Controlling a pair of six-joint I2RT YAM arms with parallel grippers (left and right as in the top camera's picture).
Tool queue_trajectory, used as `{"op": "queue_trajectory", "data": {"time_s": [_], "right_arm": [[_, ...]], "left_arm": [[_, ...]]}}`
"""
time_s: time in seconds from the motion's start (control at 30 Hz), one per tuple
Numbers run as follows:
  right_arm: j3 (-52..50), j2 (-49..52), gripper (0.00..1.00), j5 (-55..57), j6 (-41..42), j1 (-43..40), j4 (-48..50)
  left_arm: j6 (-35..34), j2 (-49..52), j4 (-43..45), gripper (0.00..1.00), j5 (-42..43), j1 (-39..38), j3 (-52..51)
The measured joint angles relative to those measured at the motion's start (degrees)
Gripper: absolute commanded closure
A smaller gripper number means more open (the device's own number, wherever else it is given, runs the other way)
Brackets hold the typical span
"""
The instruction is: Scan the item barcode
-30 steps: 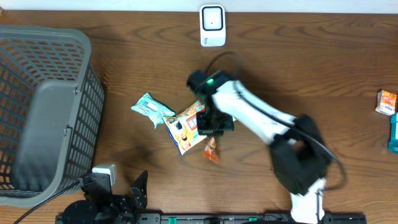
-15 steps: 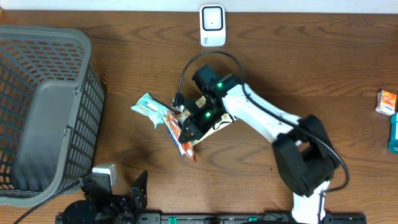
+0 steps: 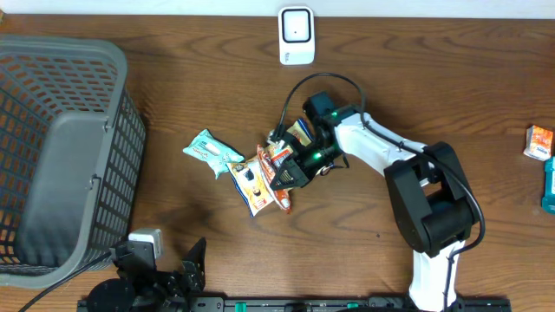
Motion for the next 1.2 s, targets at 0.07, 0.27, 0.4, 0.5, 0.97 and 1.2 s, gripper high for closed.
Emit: {"op": "queue_trajectory", "data": {"time_s": [0.07,0.27,0.4,0.5,0.97,1.2], "right_arm": [[-1.40,0.00,0.99,-0.09,-0.31,0.00,2.19],[-4.17,0.74,0.96,-1.60,-0.70,0.00,6.19],[-4.28,2.43,0.93,-2.05,-0.70,-0.20,6.29],[-4.33,2.89,0.88,-1.01,-0.15,-1.16,6.34],[-4.35,2.89,0.96,4.09,6.10,-7.23,8.28],[-4.35,2.89,0.99,3.04,6.29,-7.41,8.57]], "left_arm": [[0.00,0.00,0.00,0.02,0.00,0.00,0.00],[0.00,0.00,0.00,0.02,0.00,0.00,0.00],[0.00,0.00,0.00,0.02,0.00,0.00,0.00],[0.00,0.00,0.00,0.02,0.00,0.00,0.00],[0.00,0.00,0.00,0.02,0.00,0.00,0.00],[0.00,0.00,0.00,0.02,0.00,0.00,0.00]]}}
